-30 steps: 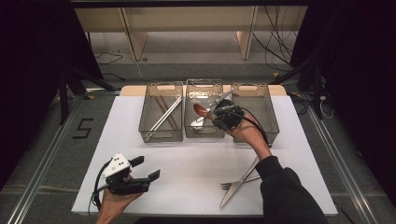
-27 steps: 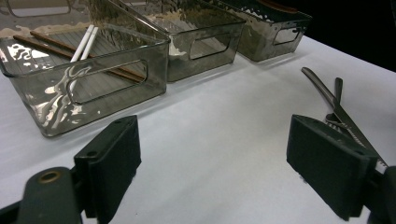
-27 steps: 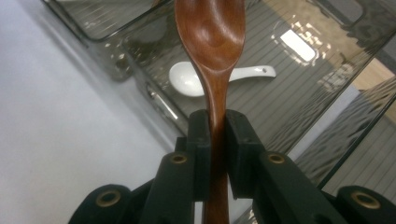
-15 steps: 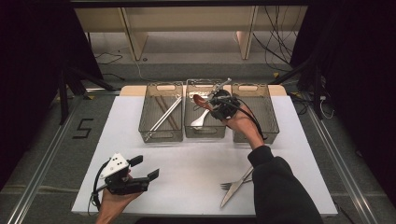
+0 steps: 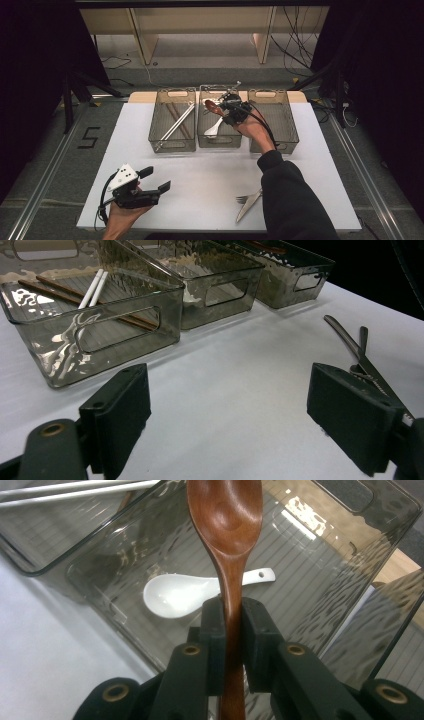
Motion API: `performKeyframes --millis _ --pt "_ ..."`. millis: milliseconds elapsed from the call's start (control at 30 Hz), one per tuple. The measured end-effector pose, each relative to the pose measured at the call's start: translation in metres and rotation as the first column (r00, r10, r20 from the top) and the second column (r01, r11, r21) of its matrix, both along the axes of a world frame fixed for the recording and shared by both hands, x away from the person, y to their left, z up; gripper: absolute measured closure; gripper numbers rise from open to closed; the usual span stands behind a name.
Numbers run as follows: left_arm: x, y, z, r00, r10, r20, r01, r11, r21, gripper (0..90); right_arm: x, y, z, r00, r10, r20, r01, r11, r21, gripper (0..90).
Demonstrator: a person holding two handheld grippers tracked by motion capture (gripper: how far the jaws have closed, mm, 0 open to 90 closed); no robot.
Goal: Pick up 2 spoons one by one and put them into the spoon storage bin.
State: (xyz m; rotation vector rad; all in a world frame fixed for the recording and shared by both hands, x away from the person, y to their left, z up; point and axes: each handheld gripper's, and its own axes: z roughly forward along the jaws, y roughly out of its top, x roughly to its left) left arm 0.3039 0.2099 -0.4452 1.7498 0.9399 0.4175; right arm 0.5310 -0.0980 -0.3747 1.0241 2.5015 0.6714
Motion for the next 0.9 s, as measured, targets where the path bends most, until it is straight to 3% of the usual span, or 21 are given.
performKeyframes --millis 900 --pt "0.0 -0.001 0.0 1.0 -0.004 -0.001 0.004 1.0 -0.002 17.0 0.02 0.017 -0.01 0.9993 -0.031 -0.02 0.03 0.999 -0.024 81.2"
